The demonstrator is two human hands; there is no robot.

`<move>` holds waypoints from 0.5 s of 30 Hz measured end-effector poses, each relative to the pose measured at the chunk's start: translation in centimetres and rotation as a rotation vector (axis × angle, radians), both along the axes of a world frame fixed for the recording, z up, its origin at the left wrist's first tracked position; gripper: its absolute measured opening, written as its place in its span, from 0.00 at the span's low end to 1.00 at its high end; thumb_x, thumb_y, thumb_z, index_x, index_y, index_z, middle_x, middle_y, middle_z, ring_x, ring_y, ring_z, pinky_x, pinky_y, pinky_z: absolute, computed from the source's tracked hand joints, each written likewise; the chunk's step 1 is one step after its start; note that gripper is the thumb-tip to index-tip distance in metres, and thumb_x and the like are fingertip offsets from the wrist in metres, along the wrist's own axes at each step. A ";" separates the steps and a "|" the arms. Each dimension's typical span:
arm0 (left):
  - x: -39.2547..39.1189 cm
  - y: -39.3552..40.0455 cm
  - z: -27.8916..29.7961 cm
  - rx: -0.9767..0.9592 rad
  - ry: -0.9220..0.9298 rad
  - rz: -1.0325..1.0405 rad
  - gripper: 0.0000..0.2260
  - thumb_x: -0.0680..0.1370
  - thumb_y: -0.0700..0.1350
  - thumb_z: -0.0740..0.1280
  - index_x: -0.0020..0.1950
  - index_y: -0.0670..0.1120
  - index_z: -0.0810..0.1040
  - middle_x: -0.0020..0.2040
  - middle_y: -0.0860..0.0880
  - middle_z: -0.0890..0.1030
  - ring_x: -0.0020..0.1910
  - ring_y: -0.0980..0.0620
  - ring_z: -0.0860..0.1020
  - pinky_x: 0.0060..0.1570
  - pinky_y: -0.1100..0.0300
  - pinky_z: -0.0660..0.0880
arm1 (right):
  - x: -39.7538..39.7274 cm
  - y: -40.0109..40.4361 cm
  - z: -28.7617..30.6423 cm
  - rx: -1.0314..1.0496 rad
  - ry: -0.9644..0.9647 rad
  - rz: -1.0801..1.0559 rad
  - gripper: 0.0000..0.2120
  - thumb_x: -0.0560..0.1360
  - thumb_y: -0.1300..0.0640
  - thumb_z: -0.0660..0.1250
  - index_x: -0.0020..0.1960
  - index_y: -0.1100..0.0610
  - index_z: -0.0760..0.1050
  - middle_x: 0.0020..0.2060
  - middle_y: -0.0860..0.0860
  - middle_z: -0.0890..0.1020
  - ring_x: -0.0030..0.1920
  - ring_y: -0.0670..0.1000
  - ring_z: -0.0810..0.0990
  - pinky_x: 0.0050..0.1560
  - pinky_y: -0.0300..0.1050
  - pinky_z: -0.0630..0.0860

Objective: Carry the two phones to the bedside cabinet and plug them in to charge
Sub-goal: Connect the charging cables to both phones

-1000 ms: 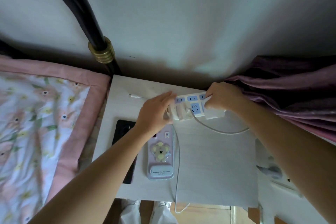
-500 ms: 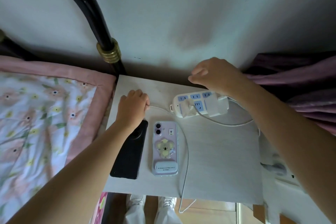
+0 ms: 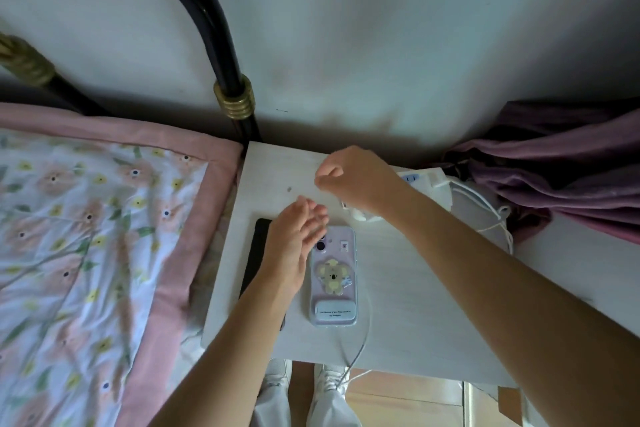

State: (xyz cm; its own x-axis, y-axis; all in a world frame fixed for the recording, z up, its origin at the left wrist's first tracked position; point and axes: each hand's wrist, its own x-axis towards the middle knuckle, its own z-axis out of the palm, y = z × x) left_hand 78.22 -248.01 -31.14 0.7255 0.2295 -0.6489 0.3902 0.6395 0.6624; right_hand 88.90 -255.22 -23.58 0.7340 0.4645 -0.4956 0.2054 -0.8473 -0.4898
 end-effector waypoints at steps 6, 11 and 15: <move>-6.6 1.3 -2.1 0.682 0.231 -0.096 0.12 0.81 0.46 0.57 0.41 0.50 0.76 0.31 0.53 0.72 0.30 0.56 0.71 0.36 0.61 0.68 | -5.5 1.2 -3.4 0.159 0.303 -0.253 0.15 0.73 0.58 0.66 0.60 0.57 0.78 0.56 0.53 0.82 0.54 0.50 0.80 0.54 0.43 0.75; -9.9 2.6 -5.1 0.881 0.223 -0.047 0.14 0.81 0.42 0.58 0.39 0.54 0.76 0.53 0.48 0.78 0.52 0.55 0.74 0.50 0.65 0.66 | -10.8 1.5 -7.9 0.065 0.452 -0.549 0.08 0.73 0.59 0.66 0.51 0.59 0.75 0.41 0.53 0.78 0.41 0.52 0.78 0.40 0.41 0.70; -10.4 2.8 -5.7 0.845 0.204 -0.079 0.12 0.81 0.43 0.59 0.41 0.53 0.77 0.51 0.48 0.80 0.53 0.53 0.76 0.51 0.63 0.67 | -12.1 2.1 -9.3 0.046 0.358 -0.603 0.07 0.72 0.59 0.66 0.48 0.59 0.72 0.34 0.51 0.73 0.32 0.47 0.70 0.27 0.38 0.62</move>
